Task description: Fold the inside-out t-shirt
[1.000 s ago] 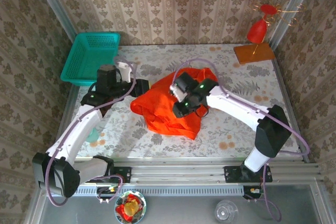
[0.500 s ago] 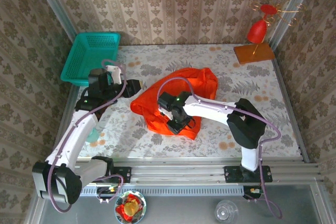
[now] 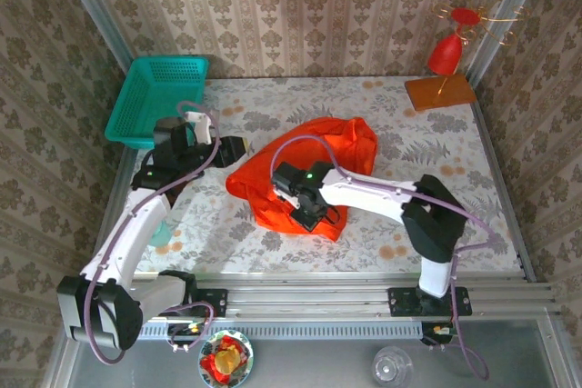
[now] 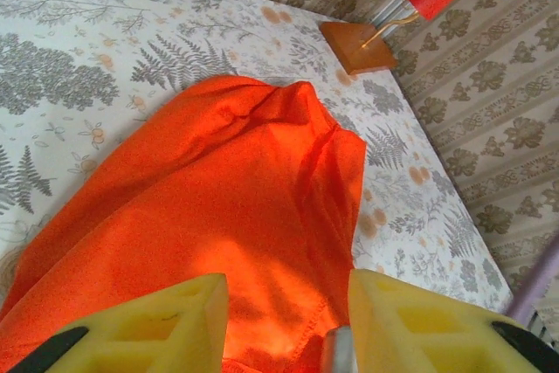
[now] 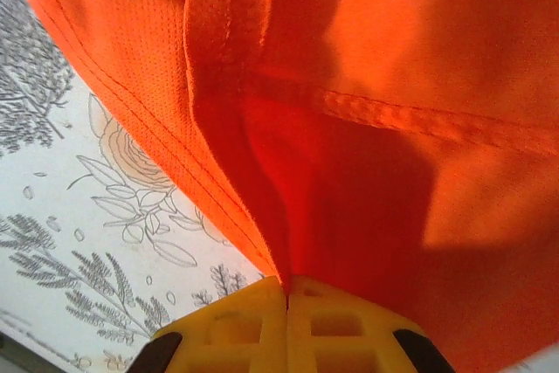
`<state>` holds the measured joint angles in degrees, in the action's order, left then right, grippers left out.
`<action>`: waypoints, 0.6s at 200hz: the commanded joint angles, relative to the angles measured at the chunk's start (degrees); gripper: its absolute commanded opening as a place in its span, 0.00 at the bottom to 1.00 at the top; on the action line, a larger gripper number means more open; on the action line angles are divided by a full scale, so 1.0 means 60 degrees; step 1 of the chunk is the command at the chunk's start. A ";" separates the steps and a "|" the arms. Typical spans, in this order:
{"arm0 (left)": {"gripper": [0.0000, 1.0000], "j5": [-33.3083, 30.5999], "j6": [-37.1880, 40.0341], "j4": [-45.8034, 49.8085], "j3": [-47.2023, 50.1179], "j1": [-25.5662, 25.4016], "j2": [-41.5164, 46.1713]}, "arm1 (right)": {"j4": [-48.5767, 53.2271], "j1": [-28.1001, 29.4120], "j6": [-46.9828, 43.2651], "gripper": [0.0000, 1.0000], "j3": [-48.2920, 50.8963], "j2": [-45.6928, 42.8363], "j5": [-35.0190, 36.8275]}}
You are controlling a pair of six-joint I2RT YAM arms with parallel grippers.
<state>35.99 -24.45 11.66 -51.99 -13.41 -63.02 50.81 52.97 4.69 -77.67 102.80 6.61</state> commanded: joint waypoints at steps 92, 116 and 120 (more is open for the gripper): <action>0.57 0.1160 0.4011 -0.0893 -0.0995 -0.3114 -0.1712 | -0.1698 -0.2890 0.1066 0.02 0.1188 -0.4636 -0.1508; 0.60 0.0292 0.4644 -0.0538 -0.1411 -0.3932 -0.2358 | -0.1968 -0.3365 0.1372 0.02 0.1161 -0.4886 -0.2117; 0.61 0.0201 0.4684 -0.0557 -0.1431 -0.4041 -0.2438 | -0.2002 -0.3430 0.1435 0.02 0.1144 -0.4919 -0.2215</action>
<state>42.28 -4.05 4.78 -57.95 -34.35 -75.24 41.74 34.46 10.33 -70.96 75.53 -0.82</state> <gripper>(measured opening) 0.596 0.065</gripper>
